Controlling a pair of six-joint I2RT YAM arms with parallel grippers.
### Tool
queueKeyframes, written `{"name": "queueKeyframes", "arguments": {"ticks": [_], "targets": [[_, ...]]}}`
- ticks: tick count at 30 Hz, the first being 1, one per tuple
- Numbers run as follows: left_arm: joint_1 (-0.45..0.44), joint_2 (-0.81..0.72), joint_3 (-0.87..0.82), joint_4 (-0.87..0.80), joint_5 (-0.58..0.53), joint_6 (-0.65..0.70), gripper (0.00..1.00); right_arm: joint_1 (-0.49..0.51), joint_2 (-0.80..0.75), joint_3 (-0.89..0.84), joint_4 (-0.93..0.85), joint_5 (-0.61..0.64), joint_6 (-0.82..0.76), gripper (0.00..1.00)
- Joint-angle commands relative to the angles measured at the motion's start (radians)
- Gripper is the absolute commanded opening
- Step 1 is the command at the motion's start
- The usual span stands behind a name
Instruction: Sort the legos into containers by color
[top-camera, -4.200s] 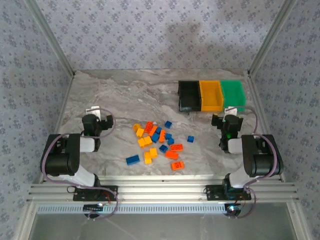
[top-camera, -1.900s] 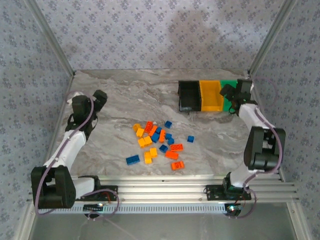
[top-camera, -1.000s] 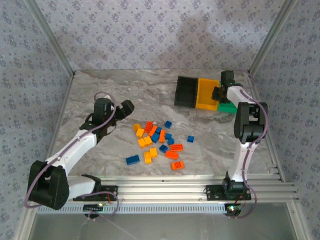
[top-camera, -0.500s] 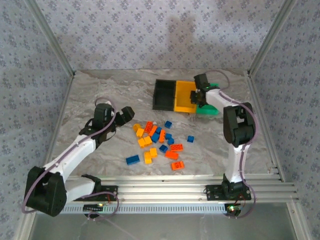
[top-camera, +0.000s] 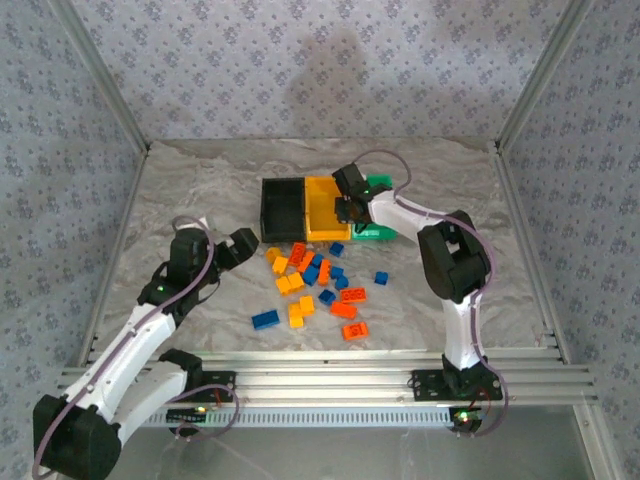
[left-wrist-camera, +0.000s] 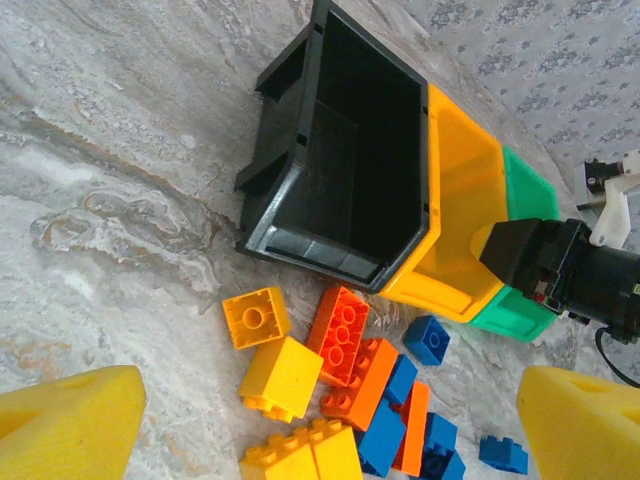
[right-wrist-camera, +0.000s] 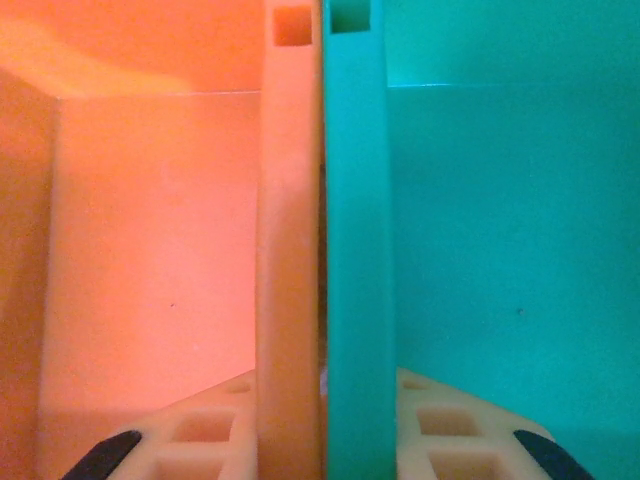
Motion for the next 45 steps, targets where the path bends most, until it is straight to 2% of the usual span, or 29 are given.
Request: {"name": "queueKeyframes", "arguments": {"ticks": [1, 11, 16, 18, 22, 24, 29, 31, 36, 45], "targets": [[-0.004, -0.041, -0.023, -0.042, -0.012, -0.002, 0.96, 0.047, 0.022, -0.064, -0.071, 0.008, 0.041, 0.00], [-0.004, -0.071, -0.038, -0.065, -0.012, 0.001, 0.97, 0.075, 0.032, -0.074, -0.081, 0.008, 0.042, 0.00], [-0.004, -0.070, -0.038, -0.072, -0.011, 0.007, 0.99, 0.059, 0.058, -0.011, -0.148, -0.050, -0.016, 0.01], [-0.004, -0.070, -0.039, -0.071, -0.008, 0.008, 0.99, 0.056, 0.058, -0.007, -0.157, -0.053, -0.024, 0.10], [-0.004, -0.068, -0.040, -0.067, -0.004, 0.011, 1.00, 0.055, 0.052, 0.004, -0.144, -0.050, -0.025, 0.37], [-0.004, -0.066, -0.034, -0.066, 0.000, 0.014, 1.00, 0.055, 0.038, 0.018, -0.135, -0.046, -0.025, 0.48], [-0.004, -0.059, -0.011, -0.060, 0.013, 0.020, 1.00, 0.066, -0.075, -0.005, -0.066, -0.005, -0.009, 0.62], [-0.006, -0.058, -0.005, -0.054, 0.028, 0.019, 1.00, 0.079, -0.152, -0.063, -0.024, 0.015, 0.017, 0.72], [-0.007, -0.072, -0.008, -0.064, 0.029, 0.020, 1.00, 0.107, -0.333, -0.241, 0.007, 0.093, 0.115, 0.76], [-0.008, -0.168, -0.102, -0.087, 0.046, -0.049, 1.00, 0.131, -0.586, -0.587, -0.057, 0.228, 0.378, 0.77]]}}
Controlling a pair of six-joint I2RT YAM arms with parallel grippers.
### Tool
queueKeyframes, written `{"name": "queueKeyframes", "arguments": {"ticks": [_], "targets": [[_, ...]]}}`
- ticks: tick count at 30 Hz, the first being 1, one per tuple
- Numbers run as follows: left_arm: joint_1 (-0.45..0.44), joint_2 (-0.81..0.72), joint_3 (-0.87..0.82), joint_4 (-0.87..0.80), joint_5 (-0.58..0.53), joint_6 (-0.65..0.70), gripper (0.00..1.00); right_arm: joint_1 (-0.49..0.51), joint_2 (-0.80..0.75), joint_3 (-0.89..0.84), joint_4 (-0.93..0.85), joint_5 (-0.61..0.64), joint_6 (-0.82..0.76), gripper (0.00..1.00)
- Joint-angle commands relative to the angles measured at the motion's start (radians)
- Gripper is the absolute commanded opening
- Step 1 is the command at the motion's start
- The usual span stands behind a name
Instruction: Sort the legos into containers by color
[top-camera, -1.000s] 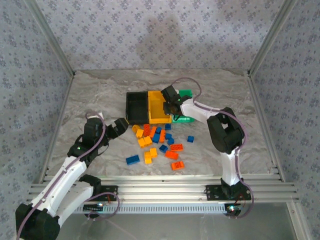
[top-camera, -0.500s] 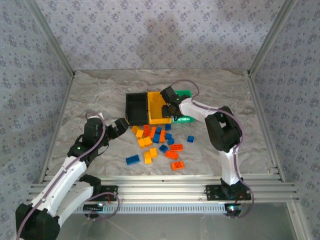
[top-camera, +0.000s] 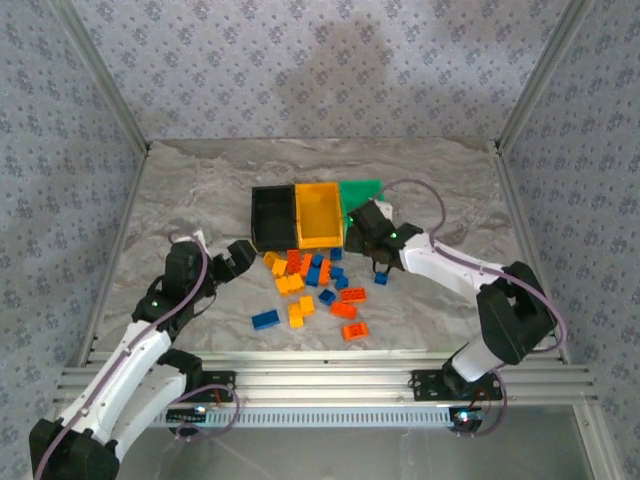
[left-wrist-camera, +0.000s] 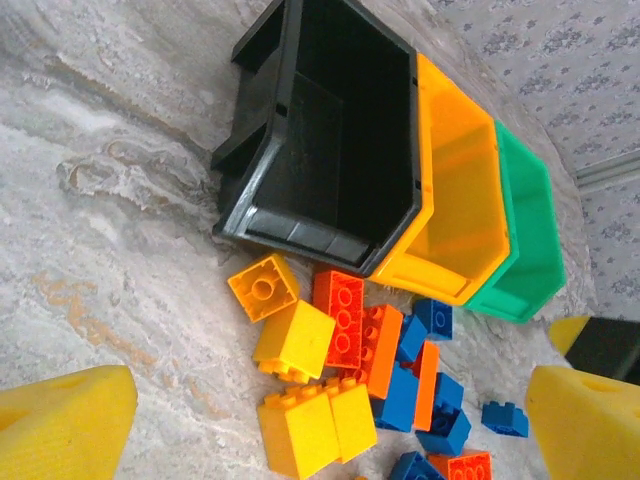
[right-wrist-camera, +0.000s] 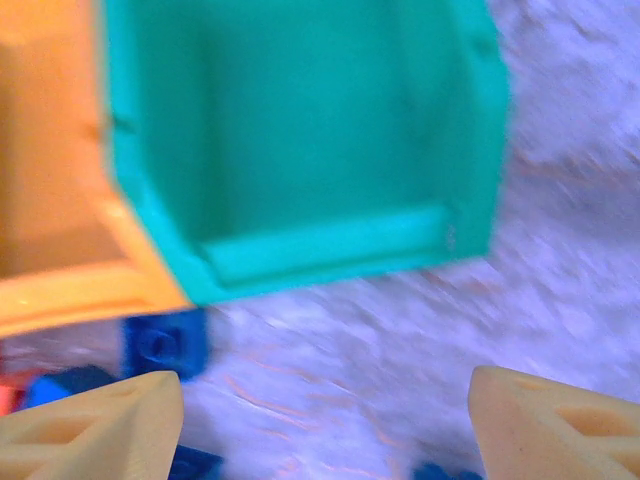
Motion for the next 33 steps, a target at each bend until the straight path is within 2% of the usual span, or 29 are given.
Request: {"name": "queueKeyframes", "arguments": {"ticks": [1, 5, 18, 29, 33], "targets": [[-0.006, -0.044, -0.029, -0.025, 0.022, -0.025, 1.00, 0.017, -0.073, -0.088, -0.065, 0.085, 0.164, 0.77], [-0.004, -0.077, -0.060, -0.037, 0.016, -0.039, 1.00, 0.015, -0.089, -0.173, -0.008, 0.037, 0.238, 0.76], [-0.005, -0.028, -0.087, -0.012, 0.019, -0.057, 1.00, 0.015, 0.028, -0.194, 0.051, -0.005, 0.232, 0.64], [-0.006, -0.024, -0.096, -0.008, 0.022, -0.062, 1.00, 0.028, 0.039, -0.237, 0.106, -0.039, 0.235, 0.37], [-0.006, -0.024, -0.096, -0.004, 0.022, -0.064, 1.00, 0.034, -0.007, -0.221, 0.090, -0.037, 0.205, 0.30]]}}
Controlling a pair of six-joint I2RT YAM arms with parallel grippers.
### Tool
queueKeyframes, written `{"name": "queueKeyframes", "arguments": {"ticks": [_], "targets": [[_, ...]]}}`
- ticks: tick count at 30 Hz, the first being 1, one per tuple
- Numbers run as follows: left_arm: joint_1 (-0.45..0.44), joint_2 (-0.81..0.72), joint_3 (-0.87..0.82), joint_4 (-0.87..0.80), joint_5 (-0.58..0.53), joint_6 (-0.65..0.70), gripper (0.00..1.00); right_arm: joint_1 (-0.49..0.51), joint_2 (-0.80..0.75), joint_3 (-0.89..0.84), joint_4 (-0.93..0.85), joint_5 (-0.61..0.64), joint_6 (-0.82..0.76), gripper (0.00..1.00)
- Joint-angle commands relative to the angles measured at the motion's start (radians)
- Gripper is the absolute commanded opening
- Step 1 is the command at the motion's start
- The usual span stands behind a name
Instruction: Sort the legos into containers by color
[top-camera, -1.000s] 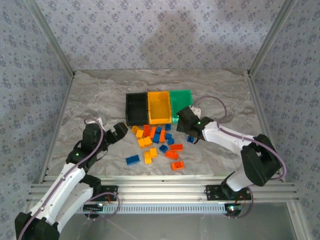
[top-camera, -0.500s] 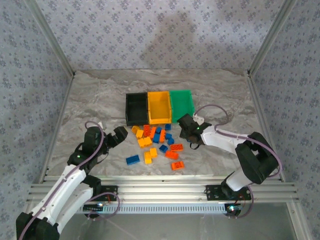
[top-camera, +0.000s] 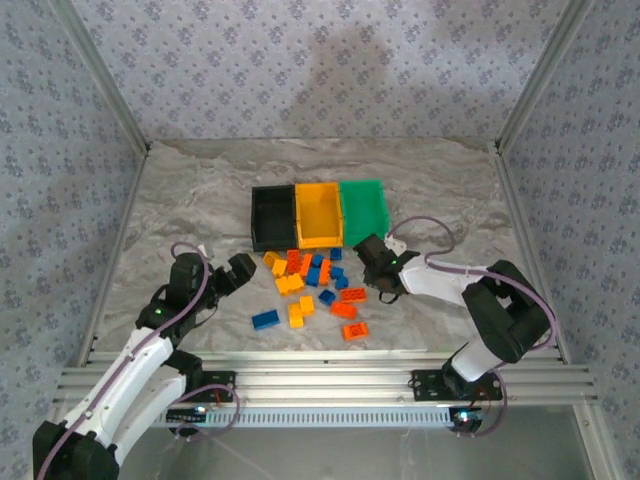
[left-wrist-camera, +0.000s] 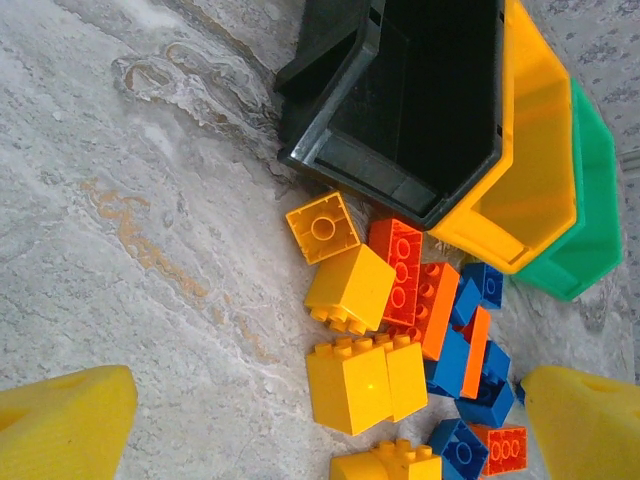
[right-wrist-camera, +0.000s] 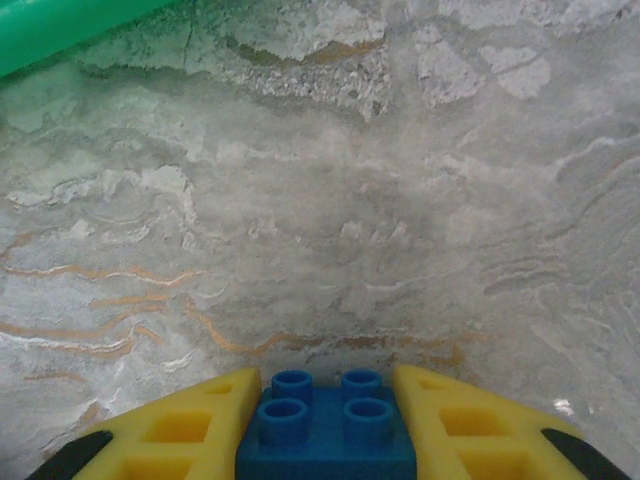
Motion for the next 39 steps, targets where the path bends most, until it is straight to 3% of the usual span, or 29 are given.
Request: {"name": "queueKeyframes", "arguments": {"ticks": [1, 5, 9, 16, 23, 25, 29, 32, 35, 37, 39], "targets": [[-0.006, -0.003, -0.011, 0.025, 0.013, -0.009, 1.00, 0.013, -0.059, 0.019, -0.015, -0.005, -0.024, 0.30], [-0.005, -0.005, -0.014, 0.034, 0.016, -0.013, 1.00, 0.008, -0.106, 0.110, -0.055, 0.019, -0.110, 0.30], [-0.005, -0.003, -0.013, 0.036, 0.016, -0.014, 1.00, -0.034, -0.058, 0.248, -0.069, 0.024, -0.179, 0.30], [-0.005, 0.000, -0.027, 0.029, 0.016, -0.023, 1.00, -0.153, 0.185, 0.516, -0.060, -0.024, -0.248, 0.31], [-0.006, 0.001, -0.026, 0.016, 0.019, -0.013, 1.00, -0.194, 0.366, 0.698, -0.124, -0.021, -0.257, 0.37], [-0.005, 0.003, -0.027, 0.015, 0.020, -0.009, 1.00, -0.201, 0.376, 0.708, -0.118, -0.028, -0.254, 0.42], [-0.007, 0.009, -0.019, 0.008, 0.021, -0.003, 1.00, -0.196, 0.345, 0.705, -0.113, -0.031, -0.259, 0.61], [-0.006, 0.016, -0.008, -0.001, 0.021, 0.000, 1.00, -0.179, 0.275, 0.658, -0.108, -0.028, -0.263, 0.68], [-0.005, 0.024, 0.002, -0.015, 0.020, 0.000, 1.00, -0.142, 0.164, 0.540, -0.088, -0.043, -0.266, 0.72], [-0.005, 0.026, 0.007, -0.019, 0.019, 0.001, 1.00, -0.109, 0.085, 0.438, -0.077, -0.061, -0.269, 0.83], [-0.005, 0.025, 0.006, -0.022, 0.020, 0.003, 1.00, -0.063, 0.001, 0.317, -0.084, -0.076, -0.271, 0.87]]}}
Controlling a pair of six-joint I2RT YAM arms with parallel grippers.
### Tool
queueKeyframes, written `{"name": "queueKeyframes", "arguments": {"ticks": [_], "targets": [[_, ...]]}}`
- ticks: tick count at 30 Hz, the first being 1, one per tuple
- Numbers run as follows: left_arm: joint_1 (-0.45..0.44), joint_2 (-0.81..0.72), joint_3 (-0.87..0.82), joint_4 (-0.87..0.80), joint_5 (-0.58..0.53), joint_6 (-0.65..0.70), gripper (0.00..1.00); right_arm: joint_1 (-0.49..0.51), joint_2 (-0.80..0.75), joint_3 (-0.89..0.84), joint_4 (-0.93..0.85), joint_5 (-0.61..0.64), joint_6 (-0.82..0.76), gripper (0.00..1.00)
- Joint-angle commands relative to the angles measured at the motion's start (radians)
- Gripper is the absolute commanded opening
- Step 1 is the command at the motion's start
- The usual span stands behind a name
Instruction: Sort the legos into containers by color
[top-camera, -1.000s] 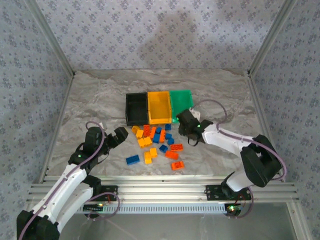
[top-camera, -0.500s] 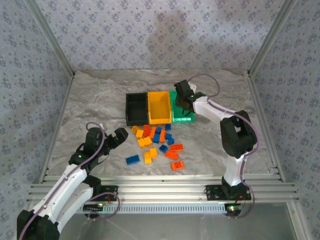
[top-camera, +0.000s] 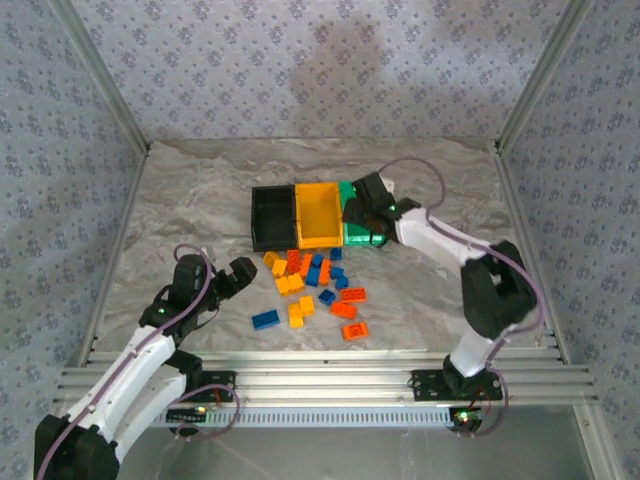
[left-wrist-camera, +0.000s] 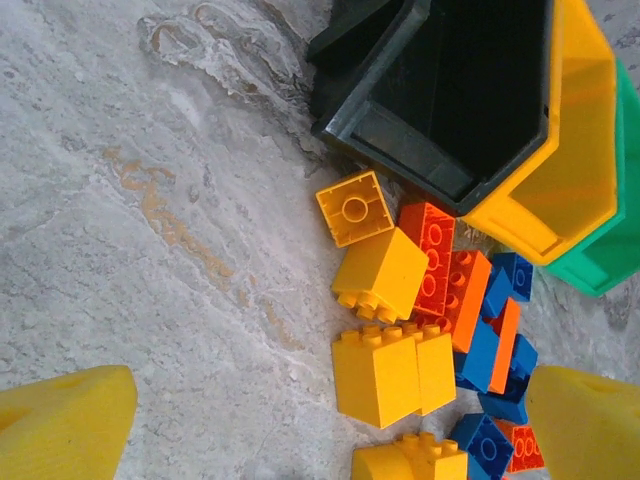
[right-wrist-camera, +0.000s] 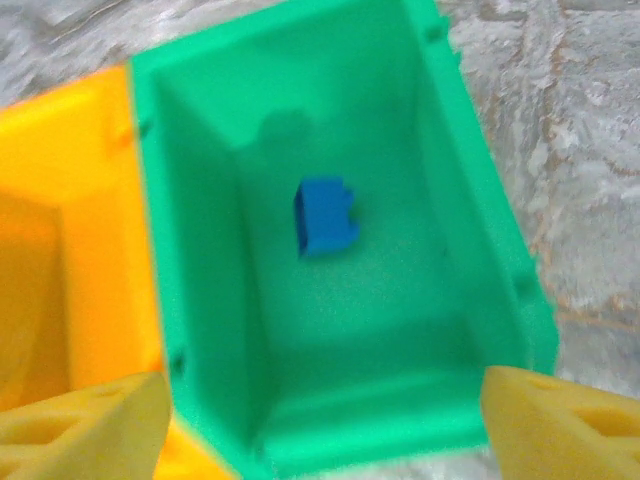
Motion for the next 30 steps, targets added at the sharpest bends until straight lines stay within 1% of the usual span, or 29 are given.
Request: {"name": "queueKeyframes", "arguments": {"ticks": [1, 6, 8, 11, 14, 21, 24, 30], "targets": [[-0.005, -0.003, 0.033, -0.022, 0.017, 0.018, 1.00, 0.074, -0.135, -0.158, -0.031, -0.028, -0.003, 0.88], [-0.005, -0.004, 0.028, -0.012, 0.016, 0.016, 1.00, 0.206, -0.297, -0.389, -0.064, -0.066, 0.028, 0.90], [-0.005, -0.002, 0.023, -0.002, 0.015, 0.015, 1.00, 0.268, -0.331, -0.441, -0.077, -0.079, 0.041, 0.97], [-0.005, 0.004, 0.016, 0.018, 0.020, 0.010, 1.00, 0.351, -0.349, -0.483, -0.089, -0.101, 0.059, 0.98], [-0.005, 0.013, 0.014, 0.021, 0.026, 0.006, 1.00, 0.411, -0.332, -0.492, -0.104, -0.120, 0.075, 0.99], [-0.005, 0.018, 0.001, 0.025, 0.024, 0.004, 1.00, 0.531, -0.259, -0.485, -0.145, -0.103, 0.122, 1.00], [-0.005, 0.022, 0.000, 0.029, 0.022, 0.005, 1.00, 0.562, -0.218, -0.476, -0.171, -0.085, 0.137, 1.00], [-0.005, 0.041, 0.002, 0.037, 0.022, 0.006, 1.00, 0.591, -0.155, -0.463, -0.179, -0.053, 0.171, 0.94]]}}
